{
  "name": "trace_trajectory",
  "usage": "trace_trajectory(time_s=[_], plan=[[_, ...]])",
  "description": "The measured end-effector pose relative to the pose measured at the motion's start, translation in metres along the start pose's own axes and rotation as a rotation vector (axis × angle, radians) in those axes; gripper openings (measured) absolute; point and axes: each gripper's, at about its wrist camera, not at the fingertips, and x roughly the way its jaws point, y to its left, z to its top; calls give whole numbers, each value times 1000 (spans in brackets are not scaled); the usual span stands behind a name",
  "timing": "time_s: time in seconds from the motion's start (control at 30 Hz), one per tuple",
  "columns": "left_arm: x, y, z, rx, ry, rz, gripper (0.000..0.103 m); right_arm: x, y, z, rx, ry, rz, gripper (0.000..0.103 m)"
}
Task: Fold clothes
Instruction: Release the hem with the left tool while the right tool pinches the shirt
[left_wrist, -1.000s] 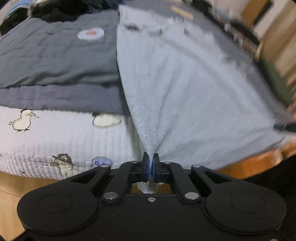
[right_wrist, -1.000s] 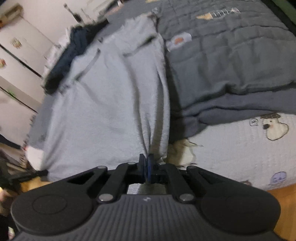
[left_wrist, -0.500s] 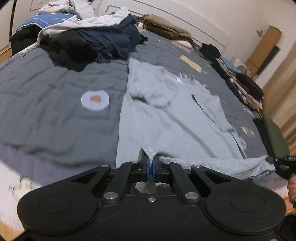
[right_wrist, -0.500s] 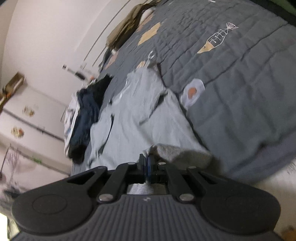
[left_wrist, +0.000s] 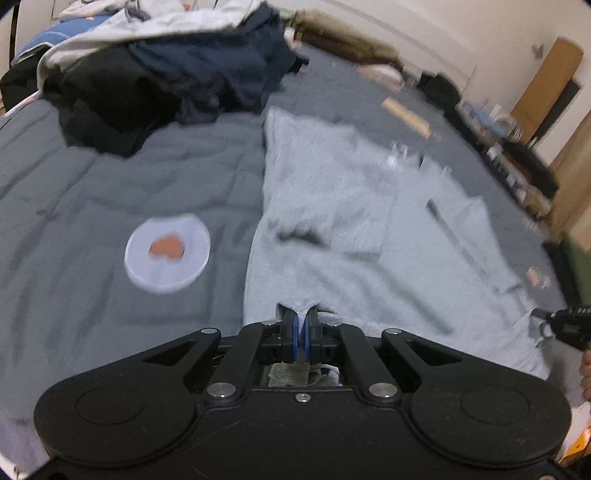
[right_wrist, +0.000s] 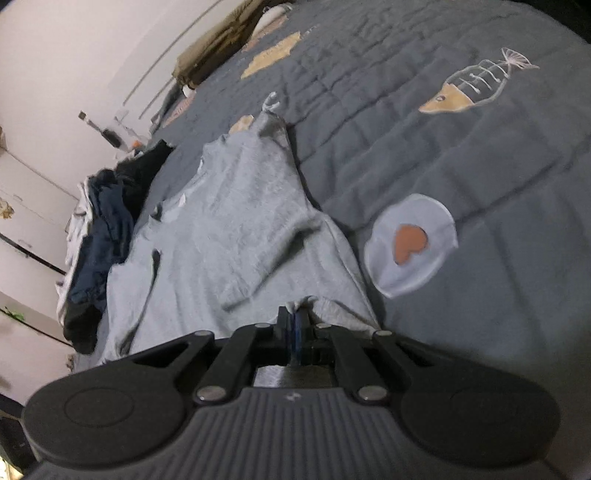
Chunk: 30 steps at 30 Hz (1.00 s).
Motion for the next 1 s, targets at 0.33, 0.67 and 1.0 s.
trace_trajectory(time_s=[0.33, 0.67, 1.0], plan=[[7, -11, 55, 29, -189, -32, 6, -12, 39, 40, -118, -273, 15, 4], [-14, 11, 38, 56, -225, 114, 53, -22, 55, 35, -238, -330, -64, 48], [-1, -51, -10, 364, -138, 134, 55, -11, 86, -13, -438, -95, -136, 48]])
